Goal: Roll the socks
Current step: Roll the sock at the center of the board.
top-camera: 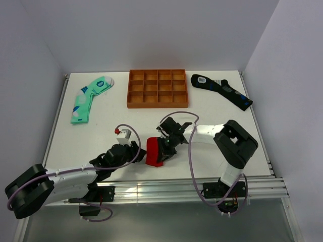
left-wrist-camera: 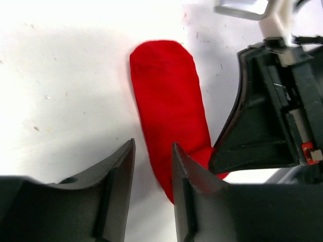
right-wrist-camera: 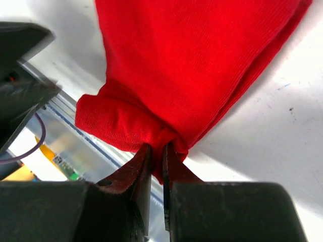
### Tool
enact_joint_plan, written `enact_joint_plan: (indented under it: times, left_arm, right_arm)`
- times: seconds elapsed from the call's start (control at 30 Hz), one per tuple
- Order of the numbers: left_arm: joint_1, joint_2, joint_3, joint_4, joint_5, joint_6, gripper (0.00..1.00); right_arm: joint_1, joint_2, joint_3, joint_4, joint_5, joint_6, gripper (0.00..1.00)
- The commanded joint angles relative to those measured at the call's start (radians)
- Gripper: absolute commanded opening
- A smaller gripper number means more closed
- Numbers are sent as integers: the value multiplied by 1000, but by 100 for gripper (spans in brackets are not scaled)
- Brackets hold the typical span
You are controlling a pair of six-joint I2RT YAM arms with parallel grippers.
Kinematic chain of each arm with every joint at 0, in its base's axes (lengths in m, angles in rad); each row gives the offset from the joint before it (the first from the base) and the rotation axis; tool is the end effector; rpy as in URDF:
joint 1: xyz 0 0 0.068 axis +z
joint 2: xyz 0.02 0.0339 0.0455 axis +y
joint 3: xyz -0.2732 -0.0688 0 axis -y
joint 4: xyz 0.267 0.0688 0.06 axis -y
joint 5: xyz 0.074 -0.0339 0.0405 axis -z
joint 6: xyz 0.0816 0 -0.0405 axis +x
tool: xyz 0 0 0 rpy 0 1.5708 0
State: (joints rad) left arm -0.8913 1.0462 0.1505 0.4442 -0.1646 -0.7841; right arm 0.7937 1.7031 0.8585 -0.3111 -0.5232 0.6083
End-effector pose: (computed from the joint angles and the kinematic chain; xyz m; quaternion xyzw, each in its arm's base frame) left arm 0.1586 -0.1751 0.1116 0.0017 0.8457 -0.3466 0.4058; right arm 0.2069 0.2685 0.0921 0.1406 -0.9363 -0.3218 0.0111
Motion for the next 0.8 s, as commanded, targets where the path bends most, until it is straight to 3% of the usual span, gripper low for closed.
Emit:
enact_joint_plan:
  times: [0.0,0.2,0.37,0.57,0.77]
  left_arm:
    - [-47,-35,10,4,-153,39,55]
    - [-159,-106,105,-160,-275,141,59]
    - [-257,-143,182,-262,-291,235,56]
    - [-394,-43,280,-323,-412,396,56]
    - [-445,43,281,-268,-398,460,56]
  right_arm:
    - [-11,101,45,-290,169,-99,5]
    - [-33,165,152,-381,178,-143,4]
    - [-33,179,162,-396,183,-163,4]
    - [-44,222,208,-447,203,-203,4]
    - [-54,270,263,-487,200,-245,4]
